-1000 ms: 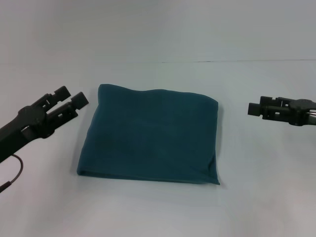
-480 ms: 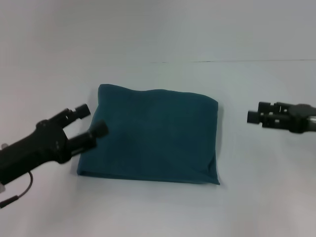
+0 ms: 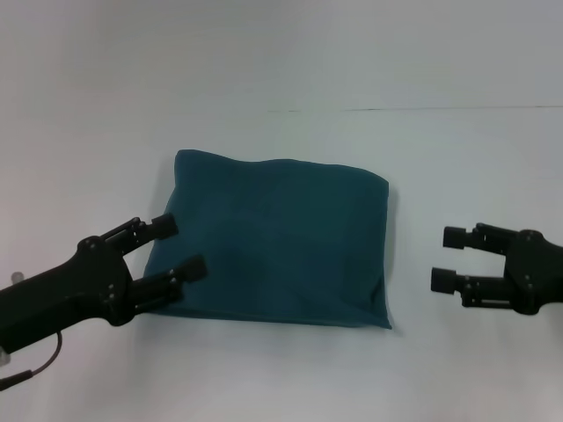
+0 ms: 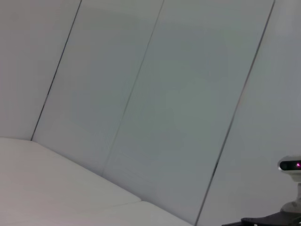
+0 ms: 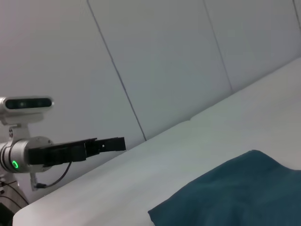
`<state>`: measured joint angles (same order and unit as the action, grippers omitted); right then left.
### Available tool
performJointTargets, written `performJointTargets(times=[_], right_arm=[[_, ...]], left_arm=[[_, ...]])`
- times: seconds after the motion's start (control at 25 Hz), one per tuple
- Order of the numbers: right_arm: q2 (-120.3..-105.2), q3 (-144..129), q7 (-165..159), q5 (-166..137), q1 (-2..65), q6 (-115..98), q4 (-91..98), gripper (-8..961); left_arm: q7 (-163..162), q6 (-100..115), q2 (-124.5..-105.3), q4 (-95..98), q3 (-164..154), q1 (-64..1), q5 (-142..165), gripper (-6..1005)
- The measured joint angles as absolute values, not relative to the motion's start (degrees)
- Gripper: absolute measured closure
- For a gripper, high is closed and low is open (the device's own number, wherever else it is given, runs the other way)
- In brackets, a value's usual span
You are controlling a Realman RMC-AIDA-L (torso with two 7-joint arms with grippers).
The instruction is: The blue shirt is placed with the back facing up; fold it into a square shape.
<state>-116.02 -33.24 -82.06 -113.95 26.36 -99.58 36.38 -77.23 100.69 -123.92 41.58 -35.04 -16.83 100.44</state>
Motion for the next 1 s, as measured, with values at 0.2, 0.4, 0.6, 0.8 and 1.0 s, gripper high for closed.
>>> performJointTargets(times=[0.2, 0.4, 0.6, 0.8, 1.0], right_arm=[[-116.15, -33.3, -81.9, -114.2, 25.4, -99.9, 36.4, 38], [-116.18, -33.4, -82.1, -115.9, 25.2, -100.3, 36.4, 38], [-116.18, -33.5, -82.3, -116.5, 25.2, -100.8, 36.4, 37], [-116.18, -33.5, -82.3, -116.6, 25.1, -101.0, 36.4, 37], [-116.09, -33.5, -82.3, -116.7, 25.1, -101.6, 36.4, 37]], left_arm=[[-77.2, 101.6, -123.92, 41.6, -35.2, -16.8, 100.7, 125], [-77.2, 102.3, -123.93, 41.6, -35.1, -16.9, 101.9, 124], [-77.2, 102.6, -123.93, 41.7, -35.1, -17.0, 102.0, 124], [-77.2, 102.9, -123.93, 41.7, -35.0, -17.1, 102.1, 125], [-77.2, 102.9, -123.92, 41.8, -35.1, -17.1, 102.2, 126]])
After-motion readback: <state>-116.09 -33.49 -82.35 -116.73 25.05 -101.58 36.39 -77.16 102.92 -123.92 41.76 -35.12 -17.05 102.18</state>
